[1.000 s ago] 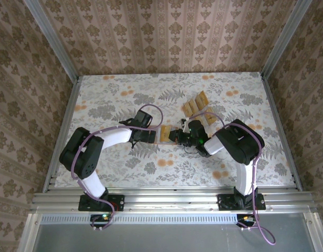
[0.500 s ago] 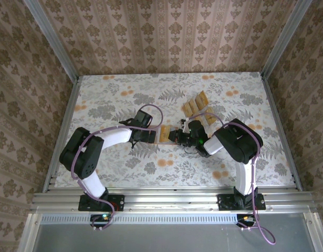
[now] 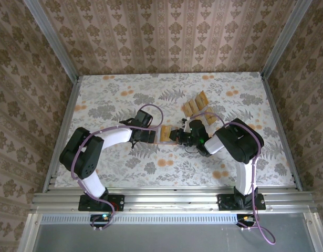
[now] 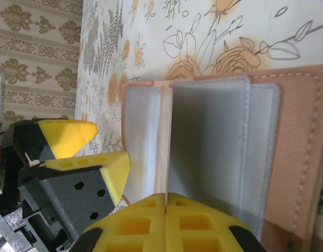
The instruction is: Put the credit cards into the card holder
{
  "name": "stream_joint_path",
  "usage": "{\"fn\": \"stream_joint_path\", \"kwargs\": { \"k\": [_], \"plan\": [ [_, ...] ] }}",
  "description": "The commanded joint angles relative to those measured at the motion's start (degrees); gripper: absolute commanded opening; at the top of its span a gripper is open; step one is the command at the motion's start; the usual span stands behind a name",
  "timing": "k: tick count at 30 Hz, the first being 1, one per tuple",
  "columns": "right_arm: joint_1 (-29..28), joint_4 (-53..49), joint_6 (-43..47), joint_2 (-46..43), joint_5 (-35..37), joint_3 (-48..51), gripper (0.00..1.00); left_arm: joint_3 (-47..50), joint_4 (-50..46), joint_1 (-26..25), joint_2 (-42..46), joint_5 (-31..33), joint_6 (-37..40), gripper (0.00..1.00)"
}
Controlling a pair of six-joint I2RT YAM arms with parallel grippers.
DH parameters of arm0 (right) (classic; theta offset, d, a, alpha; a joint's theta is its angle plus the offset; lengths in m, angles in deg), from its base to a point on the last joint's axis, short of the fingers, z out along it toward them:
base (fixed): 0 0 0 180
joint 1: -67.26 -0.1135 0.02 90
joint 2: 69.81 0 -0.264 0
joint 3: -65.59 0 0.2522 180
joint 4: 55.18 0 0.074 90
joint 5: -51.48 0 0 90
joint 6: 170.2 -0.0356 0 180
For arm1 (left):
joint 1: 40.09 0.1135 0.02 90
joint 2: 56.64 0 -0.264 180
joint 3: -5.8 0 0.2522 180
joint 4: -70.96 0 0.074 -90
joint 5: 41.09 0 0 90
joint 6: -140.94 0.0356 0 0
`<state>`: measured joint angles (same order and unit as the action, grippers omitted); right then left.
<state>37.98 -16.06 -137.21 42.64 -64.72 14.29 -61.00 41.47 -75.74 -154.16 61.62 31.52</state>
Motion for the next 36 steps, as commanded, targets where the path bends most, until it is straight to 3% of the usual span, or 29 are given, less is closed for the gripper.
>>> {"fn": "stream_joint_path", "kwargs": {
  "k": [1, 14, 27, 36],
  "plan": [
    [1.39, -4.91, 1.9, -1.21, 1.52, 1.13, 0.0, -0.28, -4.56, -0.1, -1.02, 2.69, 0.64, 1.0],
    [3.95, -11.19, 4.63, -1.29, -0.89, 1.02, 0.0, 1.66, -4.7, -0.2, 0.45, 0.63, -1.74, 1.0],
    [3.56, -18.01, 5.77, -10.5, -5.79, -4.36, 0.0, 4.5, -3.91, -0.2, 3.9, -0.87, -4.11, 1.0],
    [1.35, -15.29, 5.77, -7.79, -6.19, -7.37, 0.0, 4.3, -4.25, -0.16, 4.07, -0.01, -4.11, 1.0]
  ]
}}
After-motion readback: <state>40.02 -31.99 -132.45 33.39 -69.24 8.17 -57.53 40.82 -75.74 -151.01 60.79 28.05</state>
